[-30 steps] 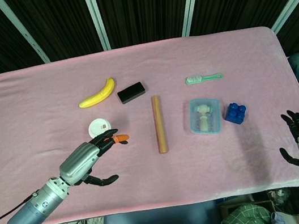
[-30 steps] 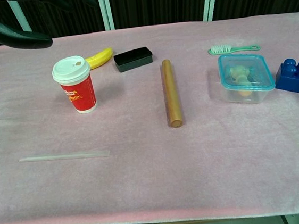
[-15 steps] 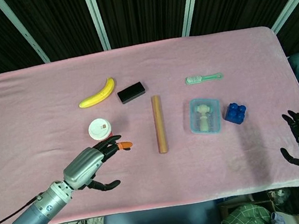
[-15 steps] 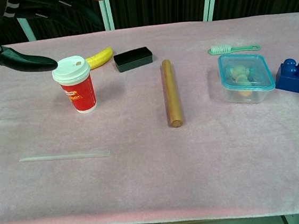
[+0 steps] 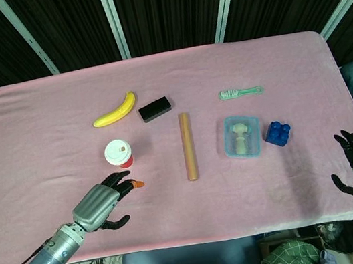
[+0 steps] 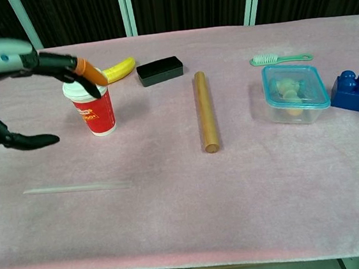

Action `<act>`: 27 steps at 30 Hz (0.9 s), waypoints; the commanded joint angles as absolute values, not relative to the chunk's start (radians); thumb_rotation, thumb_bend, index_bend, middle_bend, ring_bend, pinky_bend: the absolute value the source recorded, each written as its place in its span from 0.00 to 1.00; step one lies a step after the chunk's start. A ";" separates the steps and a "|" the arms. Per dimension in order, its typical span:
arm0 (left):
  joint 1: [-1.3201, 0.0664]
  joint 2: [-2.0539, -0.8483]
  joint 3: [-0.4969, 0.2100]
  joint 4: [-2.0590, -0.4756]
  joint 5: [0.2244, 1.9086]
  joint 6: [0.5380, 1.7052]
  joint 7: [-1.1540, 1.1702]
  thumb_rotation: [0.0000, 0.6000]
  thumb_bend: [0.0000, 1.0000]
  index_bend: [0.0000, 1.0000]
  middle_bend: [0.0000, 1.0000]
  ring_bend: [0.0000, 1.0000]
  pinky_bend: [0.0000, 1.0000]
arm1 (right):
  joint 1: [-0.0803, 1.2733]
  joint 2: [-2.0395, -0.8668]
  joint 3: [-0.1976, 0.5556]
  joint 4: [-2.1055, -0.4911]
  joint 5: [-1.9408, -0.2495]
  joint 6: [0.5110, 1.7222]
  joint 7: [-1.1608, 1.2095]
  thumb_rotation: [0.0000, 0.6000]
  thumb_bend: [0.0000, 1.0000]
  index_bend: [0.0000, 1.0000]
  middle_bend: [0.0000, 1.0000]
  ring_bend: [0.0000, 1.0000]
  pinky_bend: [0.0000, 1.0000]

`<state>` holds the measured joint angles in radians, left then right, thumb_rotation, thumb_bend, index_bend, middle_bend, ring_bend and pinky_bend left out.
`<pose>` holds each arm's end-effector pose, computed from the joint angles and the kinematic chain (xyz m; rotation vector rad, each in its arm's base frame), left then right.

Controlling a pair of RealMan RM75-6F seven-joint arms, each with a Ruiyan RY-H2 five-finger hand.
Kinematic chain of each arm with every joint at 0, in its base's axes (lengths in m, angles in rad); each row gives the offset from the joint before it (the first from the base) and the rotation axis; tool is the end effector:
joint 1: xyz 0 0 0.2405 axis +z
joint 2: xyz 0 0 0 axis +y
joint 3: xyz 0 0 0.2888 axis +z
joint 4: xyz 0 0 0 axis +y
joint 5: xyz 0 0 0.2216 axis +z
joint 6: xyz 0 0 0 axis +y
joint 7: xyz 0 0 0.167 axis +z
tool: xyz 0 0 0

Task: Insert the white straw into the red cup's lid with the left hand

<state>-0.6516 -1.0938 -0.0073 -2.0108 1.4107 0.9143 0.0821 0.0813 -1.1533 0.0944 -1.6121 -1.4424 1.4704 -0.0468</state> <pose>-0.1494 0.2810 0.0514 -2.1422 -1.1377 -0.9905 -0.3483 -0.2156 0.1589 1.3216 -0.9031 0.8883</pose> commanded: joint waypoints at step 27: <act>-0.624 -1.519 -0.006 -1.740 1.129 1.047 0.543 1.00 0.37 0.39 0.21 0.05 0.05 | 0.081 -1.151 0.099 -1.613 -1.426 1.463 -0.042 1.00 0.23 0.08 0.03 0.06 0.18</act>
